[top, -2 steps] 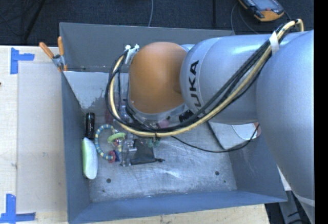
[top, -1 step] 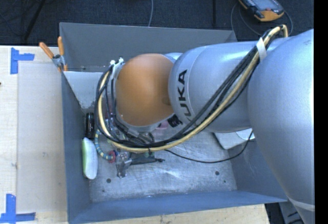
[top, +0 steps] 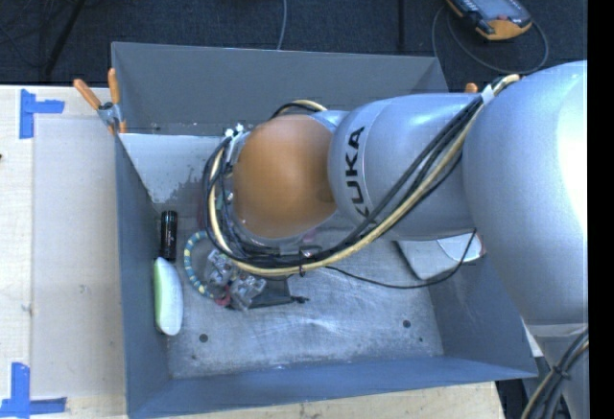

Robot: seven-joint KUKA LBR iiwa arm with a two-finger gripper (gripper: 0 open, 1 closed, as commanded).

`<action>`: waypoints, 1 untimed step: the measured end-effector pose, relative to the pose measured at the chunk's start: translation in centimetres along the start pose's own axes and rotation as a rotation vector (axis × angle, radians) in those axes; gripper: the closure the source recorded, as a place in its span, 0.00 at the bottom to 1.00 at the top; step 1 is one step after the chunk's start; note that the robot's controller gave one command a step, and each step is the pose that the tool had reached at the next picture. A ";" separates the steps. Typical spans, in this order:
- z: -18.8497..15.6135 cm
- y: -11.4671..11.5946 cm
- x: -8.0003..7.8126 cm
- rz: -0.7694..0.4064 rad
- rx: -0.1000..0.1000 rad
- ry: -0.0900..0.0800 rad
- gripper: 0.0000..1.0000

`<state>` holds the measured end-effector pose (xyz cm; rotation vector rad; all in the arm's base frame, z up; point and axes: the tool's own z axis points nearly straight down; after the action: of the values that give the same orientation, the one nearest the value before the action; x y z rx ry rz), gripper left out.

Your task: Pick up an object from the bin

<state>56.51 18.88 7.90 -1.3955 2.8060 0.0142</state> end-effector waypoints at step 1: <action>0.0 0.0 0.0 0.001 0.000 0.000 1.00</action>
Offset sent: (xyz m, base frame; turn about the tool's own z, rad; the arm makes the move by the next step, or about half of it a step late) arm -0.0100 -0.0115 0.1134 -0.0083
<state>56.52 18.87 7.90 -1.3938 2.8065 0.0143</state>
